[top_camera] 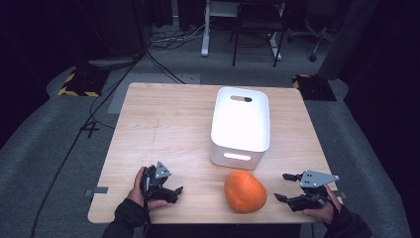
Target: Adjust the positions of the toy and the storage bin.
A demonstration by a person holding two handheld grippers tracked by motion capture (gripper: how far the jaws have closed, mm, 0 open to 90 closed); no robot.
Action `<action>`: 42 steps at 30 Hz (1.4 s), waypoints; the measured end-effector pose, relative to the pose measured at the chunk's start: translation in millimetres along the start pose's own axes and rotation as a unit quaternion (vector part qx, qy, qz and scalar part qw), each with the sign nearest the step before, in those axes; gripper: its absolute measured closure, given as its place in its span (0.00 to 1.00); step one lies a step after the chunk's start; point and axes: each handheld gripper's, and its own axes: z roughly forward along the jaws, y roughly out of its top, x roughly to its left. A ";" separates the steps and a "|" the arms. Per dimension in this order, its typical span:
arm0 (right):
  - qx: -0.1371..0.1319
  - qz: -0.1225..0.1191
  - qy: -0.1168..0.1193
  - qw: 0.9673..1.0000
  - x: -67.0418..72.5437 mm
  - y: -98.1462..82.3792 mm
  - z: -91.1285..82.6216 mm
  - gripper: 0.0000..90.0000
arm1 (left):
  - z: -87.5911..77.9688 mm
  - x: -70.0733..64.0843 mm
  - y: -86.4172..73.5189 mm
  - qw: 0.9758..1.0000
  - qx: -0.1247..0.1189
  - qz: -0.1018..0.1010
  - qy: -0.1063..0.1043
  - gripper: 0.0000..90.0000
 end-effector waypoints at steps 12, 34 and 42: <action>-0.026 -0.004 0.036 0.999 17.7 19.1 -9.1 0.26 | -0.1 0.2 0.0 1.000 0.001 0.001 0.000 0.01; -0.048 -0.029 0.057 0.997 42.3 37.0 -17.7 0.26 | -0.2 0.3 0.1 1.000 0.001 0.001 0.000 0.01; -0.052 -0.037 0.064 0.996 50.1 42.5 -10.8 0.26 | 0.4 0.1 0.4 1.000 -0.001 -0.001 -0.001 0.01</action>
